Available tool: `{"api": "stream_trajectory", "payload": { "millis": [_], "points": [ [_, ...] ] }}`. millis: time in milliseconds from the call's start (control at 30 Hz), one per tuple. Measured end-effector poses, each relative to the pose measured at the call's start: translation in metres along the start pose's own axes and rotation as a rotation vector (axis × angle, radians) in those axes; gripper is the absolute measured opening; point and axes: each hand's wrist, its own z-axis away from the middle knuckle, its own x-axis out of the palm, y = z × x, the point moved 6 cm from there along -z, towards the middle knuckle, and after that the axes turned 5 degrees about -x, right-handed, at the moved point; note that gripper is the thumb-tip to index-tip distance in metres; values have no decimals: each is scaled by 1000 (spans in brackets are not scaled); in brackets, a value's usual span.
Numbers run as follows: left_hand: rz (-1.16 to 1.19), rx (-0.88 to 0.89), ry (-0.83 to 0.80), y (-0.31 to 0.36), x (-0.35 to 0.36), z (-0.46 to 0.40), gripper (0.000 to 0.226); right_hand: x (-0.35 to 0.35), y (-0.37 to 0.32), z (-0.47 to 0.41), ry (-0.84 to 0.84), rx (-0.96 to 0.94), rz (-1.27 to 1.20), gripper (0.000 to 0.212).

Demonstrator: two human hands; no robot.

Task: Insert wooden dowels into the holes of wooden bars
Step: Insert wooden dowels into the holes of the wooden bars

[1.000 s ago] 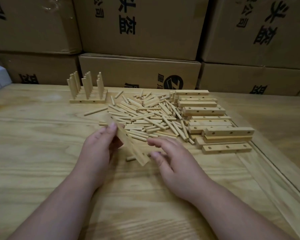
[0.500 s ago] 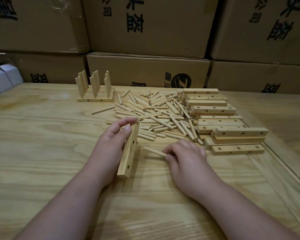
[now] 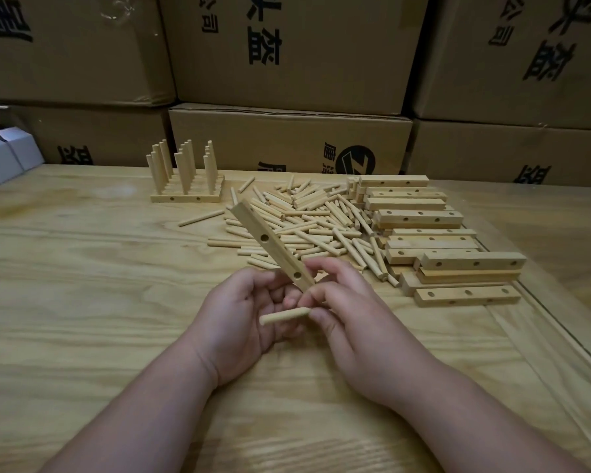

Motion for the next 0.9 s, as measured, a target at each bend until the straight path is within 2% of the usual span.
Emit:
{"api": "stream_trajectory", "payload": {
  "millis": [133, 200, 267, 367, 500, 633, 767, 900],
  "points": [
    [-97, 52, 59, -2, -3, -1, 45, 1, 0, 1, 15, -2, -5, 17],
    [-124, 98, 157, 0, -7, -2, 51, 0, 0, 1, 19, -4, 2, 16],
    [-133, 170, 287, 3, -15, -2, 47, -1, 1, 1, 22, 8, -1, 16],
    [-35, 287, 452, 12, -28, -1, 27, 1, 4, 2, 7, 24, -19, 15],
    [121, 306, 570, 17, -40, 1, 26, 6, 3, 3, -18, 33, -121, 15],
    [115, 258, 569, 15, -41, 0, 27, -3, 10, 6, 154, 64, -251, 16],
    [70, 208, 552, 13, -38, -2, 33, -4, 19, 6, 192, 133, -313, 18],
    [-38, 155, 482, 12, -38, -2, 39, -5, 23, 6, 224, 157, -271, 20]
  ]
}}
